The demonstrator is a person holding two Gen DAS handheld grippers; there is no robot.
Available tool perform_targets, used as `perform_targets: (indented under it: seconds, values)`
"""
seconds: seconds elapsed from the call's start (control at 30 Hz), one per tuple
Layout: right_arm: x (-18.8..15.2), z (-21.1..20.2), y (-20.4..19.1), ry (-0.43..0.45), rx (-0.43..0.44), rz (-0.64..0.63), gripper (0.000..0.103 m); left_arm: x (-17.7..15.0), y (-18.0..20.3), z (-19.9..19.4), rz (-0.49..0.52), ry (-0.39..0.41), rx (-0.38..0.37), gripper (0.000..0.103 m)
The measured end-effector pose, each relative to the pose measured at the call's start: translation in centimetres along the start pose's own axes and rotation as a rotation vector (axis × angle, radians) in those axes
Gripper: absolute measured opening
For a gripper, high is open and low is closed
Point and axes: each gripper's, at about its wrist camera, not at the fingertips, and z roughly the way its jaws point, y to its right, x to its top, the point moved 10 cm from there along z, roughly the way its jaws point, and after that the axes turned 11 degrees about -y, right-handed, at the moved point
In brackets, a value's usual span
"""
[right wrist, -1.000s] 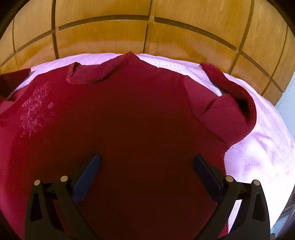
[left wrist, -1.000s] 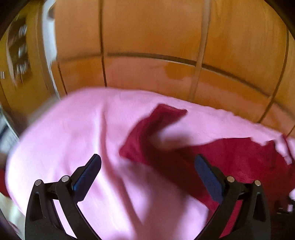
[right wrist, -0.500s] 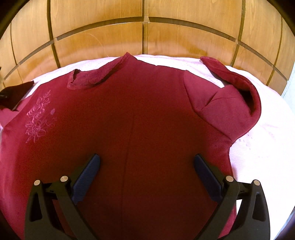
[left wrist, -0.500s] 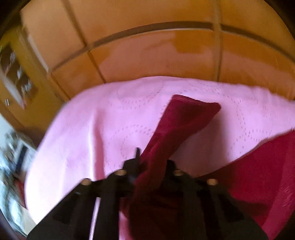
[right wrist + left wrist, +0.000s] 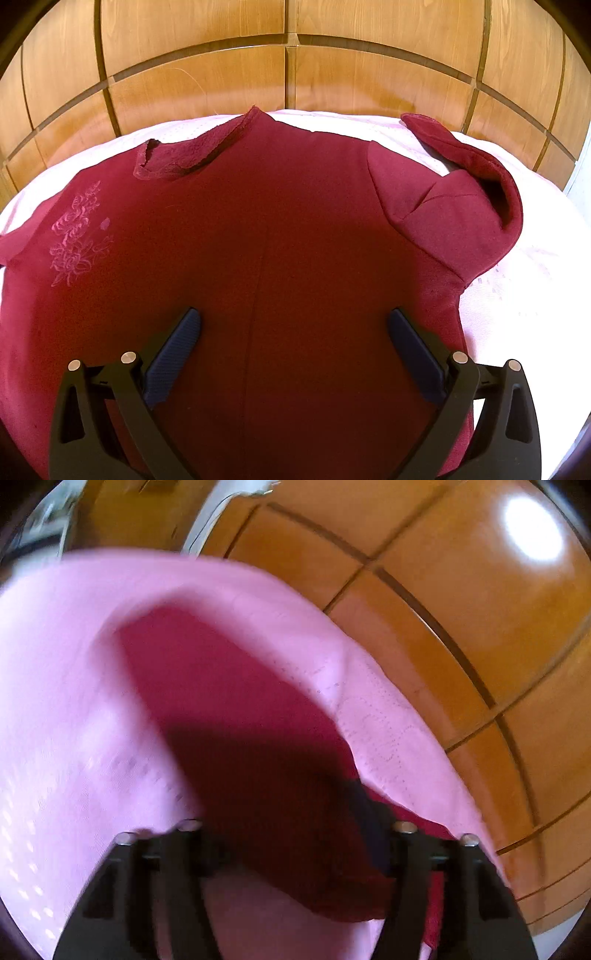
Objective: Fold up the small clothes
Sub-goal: 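Grasp the sleeve with the left gripper and lift it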
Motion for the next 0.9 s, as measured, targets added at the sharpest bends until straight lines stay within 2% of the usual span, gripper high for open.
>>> perform_targets:
  seconds: [0.03, 0.13, 0.2, 0.23, 0.3, 0.37, 0.43, 0.5, 0.67, 0.8, 0.9]
  values:
    - [0.0, 0.0, 0.0, 0.000, 0.001, 0.000, 0.100, 0.0, 0.0, -0.3, 0.006, 0.021, -0.025, 0.061]
    - [0.0, 0.0, 0.0, -0.001, 0.001, 0.001, 0.100, 0.7, 1.0, 0.0, 0.035, 0.013, -0.045, 0.081]
    - [0.0, 0.0, 0.0, 0.000, 0.001, 0.000, 0.100, 1.7, 0.9, 0.2, -0.016, 0.024, -0.044, 0.083]
    - [0.0, 0.0, 0.0, 0.000, 0.001, 0.001, 0.100, 2.1, 0.7, 0.2, -0.051, 0.027, -0.050, 0.080]
    - [0.0, 0.0, 0.0, 0.000, 0.003, 0.002, 0.100, 3.1, 0.1, 0.2, -0.133, 0.026, -0.064, 0.059]
    - [0.1, 0.0, 0.0, 0.001, 0.004, 0.001, 0.100, 3.9, -0.3, 0.6, -0.160, 0.008, -0.012, 0.021]
    - [0.1, 0.0, 0.0, 0.001, 0.004, 0.001, 0.100, 4.7, 0.2, 0.1, -0.137, 0.027, 0.040, 0.008]
    - [0.1, 0.0, -0.1, 0.001, 0.004, 0.001, 0.100, 5.3, 1.8, -0.9, -0.089, 0.059, 0.034, 0.007]
    - [0.1, 0.0, -0.1, 0.001, 0.005, 0.002, 0.100, 4.9, 8.3, -2.8, 0.113, 0.119, 0.002, 0.004]
    - [0.1, -0.1, 0.0, 0.001, 0.005, 0.002, 0.100, 3.2, 13.5, -2.1, 0.215, 0.078, -0.062, 0.005]
    - [0.1, -0.1, -0.1, 0.002, 0.008, 0.005, 0.100, 0.4, 17.3, -1.7, 0.308, 0.032, -0.093, 0.005]
